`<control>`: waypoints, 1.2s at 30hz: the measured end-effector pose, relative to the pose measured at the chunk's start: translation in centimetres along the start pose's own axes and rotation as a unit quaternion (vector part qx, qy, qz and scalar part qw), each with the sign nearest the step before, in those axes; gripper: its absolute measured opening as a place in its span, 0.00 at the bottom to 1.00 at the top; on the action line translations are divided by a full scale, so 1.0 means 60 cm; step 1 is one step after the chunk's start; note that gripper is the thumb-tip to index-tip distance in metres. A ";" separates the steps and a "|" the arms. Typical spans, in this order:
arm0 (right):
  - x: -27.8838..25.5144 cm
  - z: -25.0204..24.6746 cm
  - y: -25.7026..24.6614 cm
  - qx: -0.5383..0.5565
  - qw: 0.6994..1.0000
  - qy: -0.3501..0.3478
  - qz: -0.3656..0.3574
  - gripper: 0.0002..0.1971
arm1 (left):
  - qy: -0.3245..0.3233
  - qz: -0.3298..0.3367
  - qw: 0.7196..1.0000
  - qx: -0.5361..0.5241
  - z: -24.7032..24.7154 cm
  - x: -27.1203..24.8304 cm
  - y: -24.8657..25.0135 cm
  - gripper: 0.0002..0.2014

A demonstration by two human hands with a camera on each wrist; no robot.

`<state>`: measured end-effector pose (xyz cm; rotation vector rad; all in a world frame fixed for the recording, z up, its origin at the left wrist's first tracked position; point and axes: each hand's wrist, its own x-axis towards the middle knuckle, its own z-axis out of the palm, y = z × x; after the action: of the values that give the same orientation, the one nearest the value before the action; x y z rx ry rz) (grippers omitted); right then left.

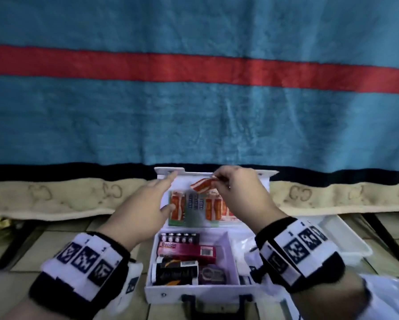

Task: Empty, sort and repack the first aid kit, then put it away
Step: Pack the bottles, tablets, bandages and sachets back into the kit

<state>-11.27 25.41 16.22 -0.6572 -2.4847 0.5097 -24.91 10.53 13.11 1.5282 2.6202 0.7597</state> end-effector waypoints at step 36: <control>0.047 0.064 -0.048 -0.271 0.946 -0.143 -0.110 0.16 | 0.072 0.021 0.997 0.003 0.024 0.043 -0.051 0.37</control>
<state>-16.55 23.76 15.55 -0.5155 -2.9557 -0.1928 -28.38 11.99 11.15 1.5910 2.7007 0.8991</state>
